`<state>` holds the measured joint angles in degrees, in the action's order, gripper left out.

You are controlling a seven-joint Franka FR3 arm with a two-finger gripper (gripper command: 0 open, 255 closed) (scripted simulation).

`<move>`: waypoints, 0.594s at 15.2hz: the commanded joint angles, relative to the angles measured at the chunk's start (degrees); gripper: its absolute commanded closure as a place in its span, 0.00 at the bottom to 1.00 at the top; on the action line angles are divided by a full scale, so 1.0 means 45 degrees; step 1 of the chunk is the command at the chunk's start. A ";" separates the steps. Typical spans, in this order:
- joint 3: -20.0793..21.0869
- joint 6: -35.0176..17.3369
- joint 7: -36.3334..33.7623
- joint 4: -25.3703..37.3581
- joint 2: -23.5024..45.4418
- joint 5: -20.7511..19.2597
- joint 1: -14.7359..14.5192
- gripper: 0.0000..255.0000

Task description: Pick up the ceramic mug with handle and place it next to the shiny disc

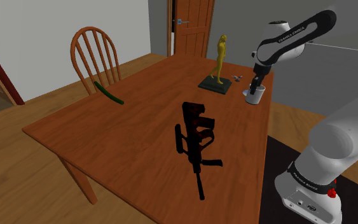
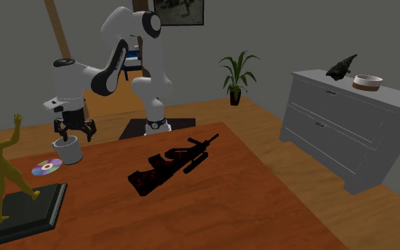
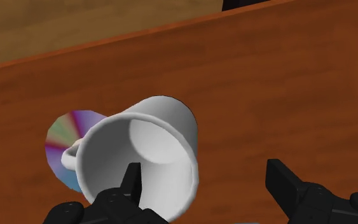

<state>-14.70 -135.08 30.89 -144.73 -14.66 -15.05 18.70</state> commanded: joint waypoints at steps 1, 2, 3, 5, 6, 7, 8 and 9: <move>0.0116 0.0884 0.0014 0.0285 -0.0576 0.0043 -0.0038 0.00; 0.0175 0.1264 0.0017 0.0438 -0.0800 0.0071 -0.0058 0.00; 0.0176 0.1264 0.0017 0.0438 -0.0800 0.0072 -0.0058 0.00; 0.0176 0.1264 0.0017 0.0438 -0.0801 0.0072 -0.0058 0.00; 0.0176 0.1264 0.0017 0.0438 -0.0800 0.0072 -0.0058 0.00; 0.0176 0.1264 0.0017 0.0438 -0.0800 0.0072 -0.0058 0.00; 0.0176 0.1264 0.0017 0.0438 -0.0800 0.0072 -0.0058 0.00; 0.0176 0.1264 0.0017 0.0438 -0.0800 0.0072 -0.0058 0.00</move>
<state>-13.91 -129.41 30.96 -142.77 -18.26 -14.73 18.44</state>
